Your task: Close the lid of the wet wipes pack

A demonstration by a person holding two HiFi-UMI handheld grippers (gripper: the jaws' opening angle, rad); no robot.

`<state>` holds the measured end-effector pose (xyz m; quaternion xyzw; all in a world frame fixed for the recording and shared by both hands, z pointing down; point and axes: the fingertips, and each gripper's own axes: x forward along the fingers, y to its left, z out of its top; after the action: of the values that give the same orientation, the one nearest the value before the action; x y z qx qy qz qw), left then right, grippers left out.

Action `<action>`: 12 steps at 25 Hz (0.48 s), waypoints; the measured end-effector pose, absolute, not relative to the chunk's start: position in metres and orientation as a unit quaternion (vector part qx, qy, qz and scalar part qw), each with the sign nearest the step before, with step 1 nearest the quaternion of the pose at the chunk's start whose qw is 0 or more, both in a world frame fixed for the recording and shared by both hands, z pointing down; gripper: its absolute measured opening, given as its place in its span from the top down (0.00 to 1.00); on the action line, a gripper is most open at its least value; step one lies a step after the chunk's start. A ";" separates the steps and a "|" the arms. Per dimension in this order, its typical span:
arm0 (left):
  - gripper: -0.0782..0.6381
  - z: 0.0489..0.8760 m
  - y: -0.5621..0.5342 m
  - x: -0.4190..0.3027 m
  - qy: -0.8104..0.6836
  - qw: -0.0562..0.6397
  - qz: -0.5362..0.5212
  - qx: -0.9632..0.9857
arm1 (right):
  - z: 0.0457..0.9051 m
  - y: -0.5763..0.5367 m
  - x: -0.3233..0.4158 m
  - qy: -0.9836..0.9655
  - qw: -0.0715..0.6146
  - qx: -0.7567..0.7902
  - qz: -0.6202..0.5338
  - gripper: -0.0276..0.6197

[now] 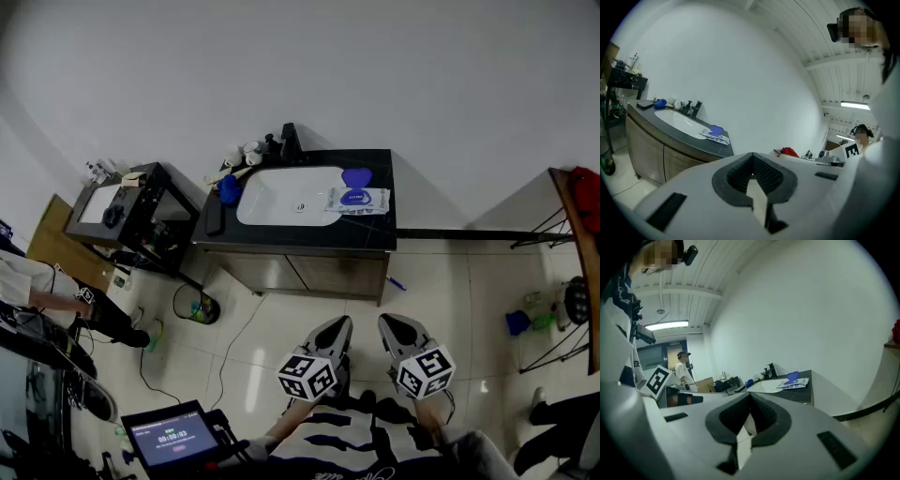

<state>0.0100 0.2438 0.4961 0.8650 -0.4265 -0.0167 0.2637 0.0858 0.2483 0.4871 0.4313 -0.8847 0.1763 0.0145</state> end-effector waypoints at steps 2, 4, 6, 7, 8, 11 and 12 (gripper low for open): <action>0.89 0.498 0.236 0.005 -0.430 0.264 -0.018 0.863 | 0.489 0.242 0.082 -0.886 0.018 0.430 0.173 0.96; 0.89 0.500 0.220 0.000 -0.428 0.263 -0.019 0.864 | 0.492 0.229 0.077 -0.887 0.020 0.428 0.172 0.96; 0.89 0.501 0.190 -0.007 -0.422 0.263 -0.022 0.867 | 0.494 0.202 0.069 -0.888 0.019 0.426 0.172 0.96; 0.89 0.500 0.172 -0.012 -0.419 0.265 -0.023 0.868 | 0.494 0.186 0.063 -0.888 0.020 0.426 0.172 0.96; 0.89 0.499 0.152 -0.018 -0.415 0.267 -0.024 0.870 | 0.494 0.168 0.058 -0.888 0.022 0.426 0.173 0.96; 0.89 0.493 0.105 -0.034 -0.401 0.263 -0.016 0.877 | 0.495 0.121 0.044 -0.880 0.026 0.440 0.180 0.96; 0.89 0.491 0.094 -0.037 -0.396 0.260 -0.015 0.880 | 0.496 0.111 0.042 -0.876 0.025 0.446 0.181 0.96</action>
<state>-0.0369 0.0942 0.4909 0.8804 -0.3964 -0.0154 0.2597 0.0424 0.1114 0.4961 0.4457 -0.8764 0.1806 0.0252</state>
